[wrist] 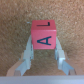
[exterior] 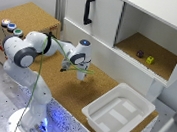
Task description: Put the pink block on the table
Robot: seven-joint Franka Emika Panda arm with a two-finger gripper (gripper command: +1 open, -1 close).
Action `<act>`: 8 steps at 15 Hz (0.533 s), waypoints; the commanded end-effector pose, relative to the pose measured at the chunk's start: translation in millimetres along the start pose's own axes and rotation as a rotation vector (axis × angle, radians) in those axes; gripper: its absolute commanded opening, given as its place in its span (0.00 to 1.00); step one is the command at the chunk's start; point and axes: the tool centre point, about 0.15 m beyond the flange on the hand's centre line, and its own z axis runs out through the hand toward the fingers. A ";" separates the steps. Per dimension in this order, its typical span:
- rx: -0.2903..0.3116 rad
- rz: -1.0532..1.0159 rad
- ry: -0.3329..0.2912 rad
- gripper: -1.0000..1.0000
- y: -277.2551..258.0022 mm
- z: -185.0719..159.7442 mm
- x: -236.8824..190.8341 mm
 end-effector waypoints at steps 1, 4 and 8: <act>0.047 0.219 -0.164 0.00 16.0 14.9 26.4; 0.019 0.178 -0.129 0.00 0.1 11.6 30.6; -0.115 0.099 -0.117 0.00 -19.1 18.5 28.5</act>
